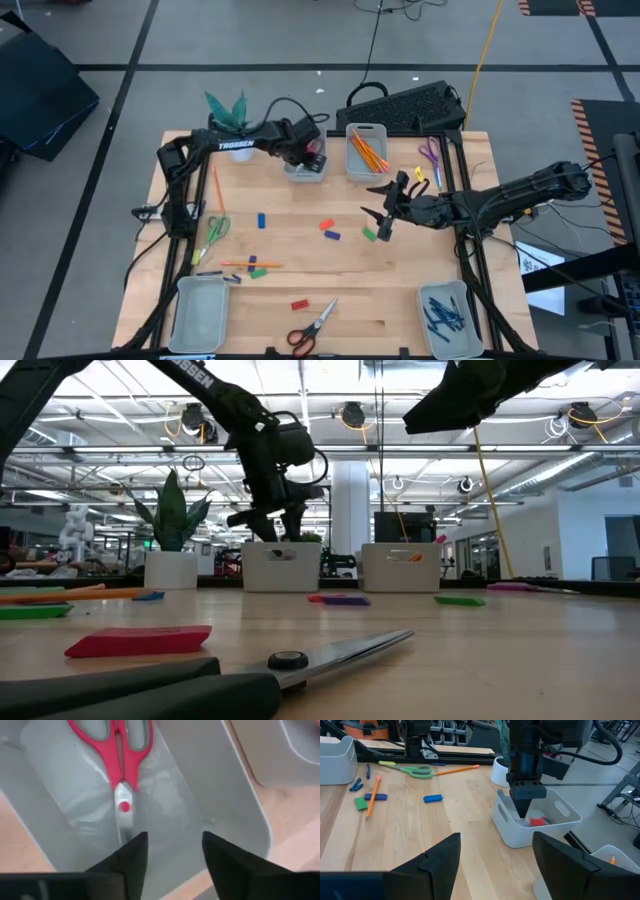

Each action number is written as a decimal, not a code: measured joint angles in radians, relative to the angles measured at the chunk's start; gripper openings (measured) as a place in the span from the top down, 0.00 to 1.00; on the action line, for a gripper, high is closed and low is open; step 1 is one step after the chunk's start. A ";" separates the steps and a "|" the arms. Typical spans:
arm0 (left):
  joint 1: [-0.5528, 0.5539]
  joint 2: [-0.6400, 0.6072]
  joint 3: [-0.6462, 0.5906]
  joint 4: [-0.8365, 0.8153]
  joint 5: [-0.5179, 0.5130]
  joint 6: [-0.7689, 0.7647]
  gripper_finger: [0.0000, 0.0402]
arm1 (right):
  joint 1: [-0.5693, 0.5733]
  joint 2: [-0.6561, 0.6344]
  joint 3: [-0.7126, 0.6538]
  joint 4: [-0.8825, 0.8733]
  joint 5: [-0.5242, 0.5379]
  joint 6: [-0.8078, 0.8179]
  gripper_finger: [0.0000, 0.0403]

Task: Sort crayons/erasers/pens/pencils in bins
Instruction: Put the green scissors into the top left bin, then put the purple scissors into the top left bin

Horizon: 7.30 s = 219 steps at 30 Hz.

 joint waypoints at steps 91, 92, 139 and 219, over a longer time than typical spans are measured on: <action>-0.488 -0.644 -0.794 -0.407 -0.064 -0.663 0.95 | 0.000 0.000 0.000 0.000 0.001 0.000 0.40; -0.488 -0.644 -0.765 -0.445 -0.075 -0.661 0.96 | 0.000 0.000 0.000 0.000 0.001 0.000 0.40; 0.118 0.110 0.404 -0.475 0.218 0.214 0.94 | 0.000 0.000 0.000 0.000 0.000 0.000 0.40; -0.370 -0.852 -0.880 0.881 0.094 0.377 0.48 | -1.231 0.512 0.459 -0.883 -0.345 0.445 0.63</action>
